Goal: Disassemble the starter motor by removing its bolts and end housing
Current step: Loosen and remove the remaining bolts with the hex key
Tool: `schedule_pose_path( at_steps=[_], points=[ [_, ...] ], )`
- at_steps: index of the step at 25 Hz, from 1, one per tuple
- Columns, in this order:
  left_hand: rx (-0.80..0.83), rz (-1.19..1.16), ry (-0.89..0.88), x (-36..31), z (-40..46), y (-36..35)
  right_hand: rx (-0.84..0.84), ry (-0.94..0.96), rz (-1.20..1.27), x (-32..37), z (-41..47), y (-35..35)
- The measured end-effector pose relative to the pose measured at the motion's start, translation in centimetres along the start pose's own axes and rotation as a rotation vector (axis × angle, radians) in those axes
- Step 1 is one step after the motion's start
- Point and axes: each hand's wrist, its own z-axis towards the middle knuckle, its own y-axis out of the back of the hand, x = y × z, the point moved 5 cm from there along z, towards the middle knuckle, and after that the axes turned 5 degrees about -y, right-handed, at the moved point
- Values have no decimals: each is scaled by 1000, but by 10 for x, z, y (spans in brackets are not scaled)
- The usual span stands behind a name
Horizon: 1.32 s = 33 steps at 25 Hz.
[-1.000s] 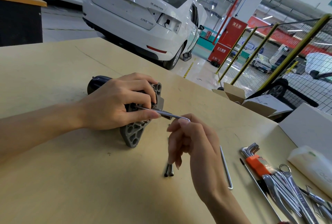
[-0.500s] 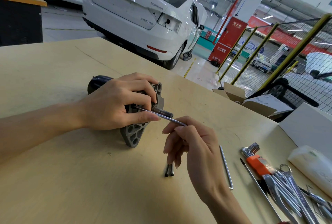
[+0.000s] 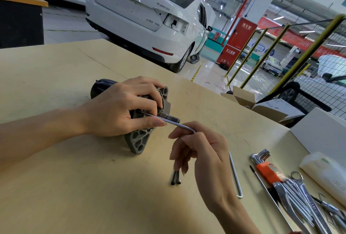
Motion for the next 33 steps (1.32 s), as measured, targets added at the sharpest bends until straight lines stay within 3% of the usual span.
schedule_pose_path(
  at_steps=[5,11,19,33],
  points=[
    [-2,-7,-1,-1,0,1,-28,25,-31,-3,2,0],
    [9,-4,7,-1,-1,0,-121,145,-267,-3,2,3],
    [20,-28,27,0,-1,0,-57,173,-116,4,-1,3],
    [14,-24,32,-1,1,1,-116,48,-77,0,1,3]
  ],
)
